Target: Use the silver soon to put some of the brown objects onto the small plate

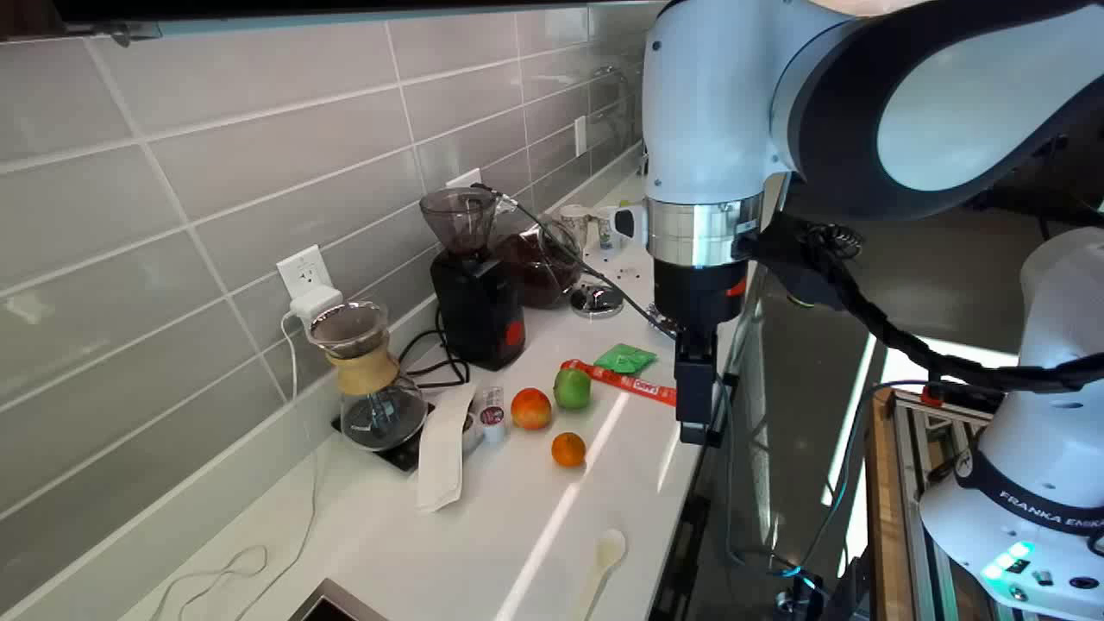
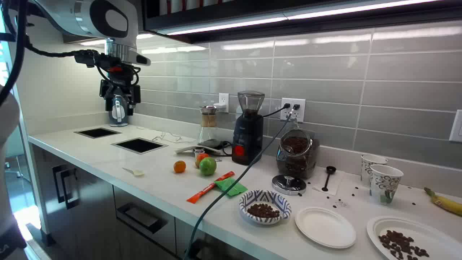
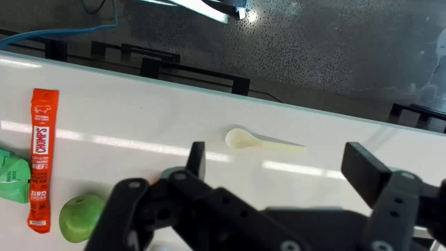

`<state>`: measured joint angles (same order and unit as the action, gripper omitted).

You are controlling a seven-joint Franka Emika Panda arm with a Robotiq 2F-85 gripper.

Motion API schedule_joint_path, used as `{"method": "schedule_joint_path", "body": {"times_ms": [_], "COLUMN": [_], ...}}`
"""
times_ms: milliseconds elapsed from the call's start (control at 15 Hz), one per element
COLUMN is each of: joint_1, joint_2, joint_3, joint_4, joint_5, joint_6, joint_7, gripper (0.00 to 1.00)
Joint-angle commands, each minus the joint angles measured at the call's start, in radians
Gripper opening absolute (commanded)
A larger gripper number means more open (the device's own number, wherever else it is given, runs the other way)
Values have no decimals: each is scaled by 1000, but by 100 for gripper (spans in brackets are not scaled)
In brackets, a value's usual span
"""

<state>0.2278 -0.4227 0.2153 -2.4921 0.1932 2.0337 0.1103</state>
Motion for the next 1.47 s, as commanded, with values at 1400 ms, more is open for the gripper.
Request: {"method": "schedule_joint_path", "body": {"times_ms": [1400], "joint_1": [-201], "joint_2": [-3], "joint_3": [-171], "joint_4": [-23], "joint_5": [-28], "joint_6": [86], "joint_7": [58], "gripper": [100]}}
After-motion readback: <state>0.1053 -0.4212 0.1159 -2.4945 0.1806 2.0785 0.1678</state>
